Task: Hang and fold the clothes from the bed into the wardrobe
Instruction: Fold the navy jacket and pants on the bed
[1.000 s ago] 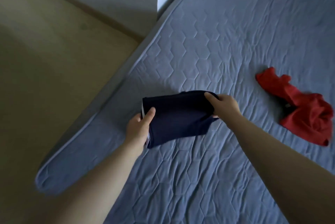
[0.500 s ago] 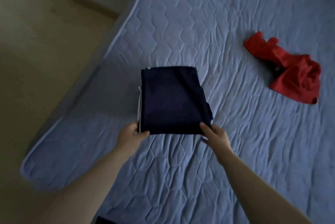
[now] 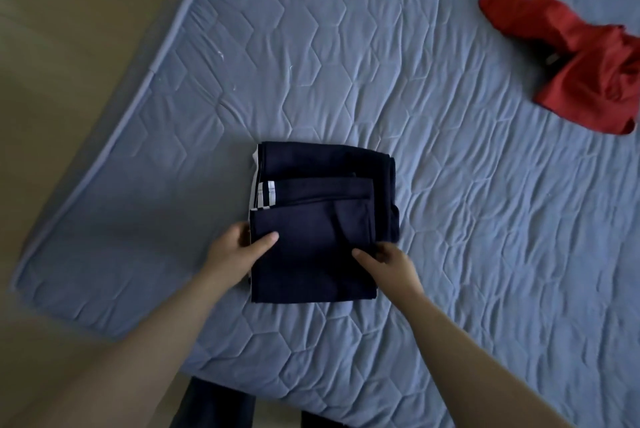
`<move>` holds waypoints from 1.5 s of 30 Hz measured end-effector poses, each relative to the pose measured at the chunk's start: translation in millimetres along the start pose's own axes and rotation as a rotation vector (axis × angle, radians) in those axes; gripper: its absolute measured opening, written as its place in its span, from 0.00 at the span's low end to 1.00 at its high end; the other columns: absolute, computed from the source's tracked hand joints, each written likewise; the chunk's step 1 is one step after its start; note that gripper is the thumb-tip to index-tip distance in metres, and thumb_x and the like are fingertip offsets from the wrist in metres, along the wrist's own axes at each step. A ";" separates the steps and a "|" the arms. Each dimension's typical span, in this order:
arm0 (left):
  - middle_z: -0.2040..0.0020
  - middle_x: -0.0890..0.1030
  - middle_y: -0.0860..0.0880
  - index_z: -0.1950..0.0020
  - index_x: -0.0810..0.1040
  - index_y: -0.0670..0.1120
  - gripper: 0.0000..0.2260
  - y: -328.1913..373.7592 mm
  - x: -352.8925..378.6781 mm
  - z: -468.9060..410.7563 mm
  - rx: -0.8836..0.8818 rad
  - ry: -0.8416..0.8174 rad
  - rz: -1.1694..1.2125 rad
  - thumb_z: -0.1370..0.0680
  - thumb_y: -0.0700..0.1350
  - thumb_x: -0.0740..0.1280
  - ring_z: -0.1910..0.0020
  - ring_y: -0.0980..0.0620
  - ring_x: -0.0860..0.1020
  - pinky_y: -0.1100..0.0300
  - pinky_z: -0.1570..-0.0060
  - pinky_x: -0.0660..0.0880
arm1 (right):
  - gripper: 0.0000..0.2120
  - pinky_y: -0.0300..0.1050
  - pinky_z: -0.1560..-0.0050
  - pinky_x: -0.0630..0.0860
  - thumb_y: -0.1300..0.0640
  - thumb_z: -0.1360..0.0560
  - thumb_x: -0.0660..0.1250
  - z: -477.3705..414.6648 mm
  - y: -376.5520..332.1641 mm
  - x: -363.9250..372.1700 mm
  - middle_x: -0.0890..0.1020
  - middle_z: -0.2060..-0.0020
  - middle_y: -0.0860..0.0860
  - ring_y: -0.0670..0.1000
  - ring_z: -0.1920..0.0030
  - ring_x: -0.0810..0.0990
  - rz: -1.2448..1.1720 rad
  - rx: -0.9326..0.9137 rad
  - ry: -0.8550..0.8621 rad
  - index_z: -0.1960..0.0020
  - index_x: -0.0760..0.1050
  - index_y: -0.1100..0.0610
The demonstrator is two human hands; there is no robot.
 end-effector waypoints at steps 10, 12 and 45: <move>0.39 0.73 0.55 0.33 0.71 0.51 0.15 43.7 30.0 -20.2 0.163 -0.054 -0.076 0.18 0.52 0.56 0.41 0.56 0.70 0.61 0.42 0.66 | 0.19 0.51 0.50 0.76 0.43 0.23 0.64 -11.6 -26.7 3.4 0.80 0.52 0.54 0.56 0.50 0.78 0.134 -0.062 0.064 0.45 0.74 0.59; 0.45 0.76 0.57 0.41 0.75 0.55 0.10 44.0 26.2 -17.9 0.145 -0.026 -0.064 0.19 0.54 0.57 0.46 0.58 0.72 0.66 0.49 0.67 | 0.15 0.48 0.59 0.74 0.46 0.23 0.65 -7.9 -27.6 -2.1 0.78 0.62 0.52 0.53 0.58 0.77 0.077 -0.072 0.099 0.57 0.73 0.58; 0.43 0.80 0.51 0.38 0.74 0.47 0.35 31.4 -2.4 -58.9 -0.145 0.082 -0.059 0.38 0.62 0.77 0.46 0.51 0.79 0.54 0.43 0.76 | 0.52 0.49 0.38 0.69 0.38 0.37 0.76 -46.2 -31.4 -22.0 0.66 0.29 0.55 0.56 0.30 0.66 -0.069 0.061 0.211 0.24 0.55 0.58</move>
Point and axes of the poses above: each hand's wrist, its own z-axis away from the middle knuckle, its own x-axis out of the palm, y = z × x, the point moved 8 cm from there along -z, towards the middle knuckle
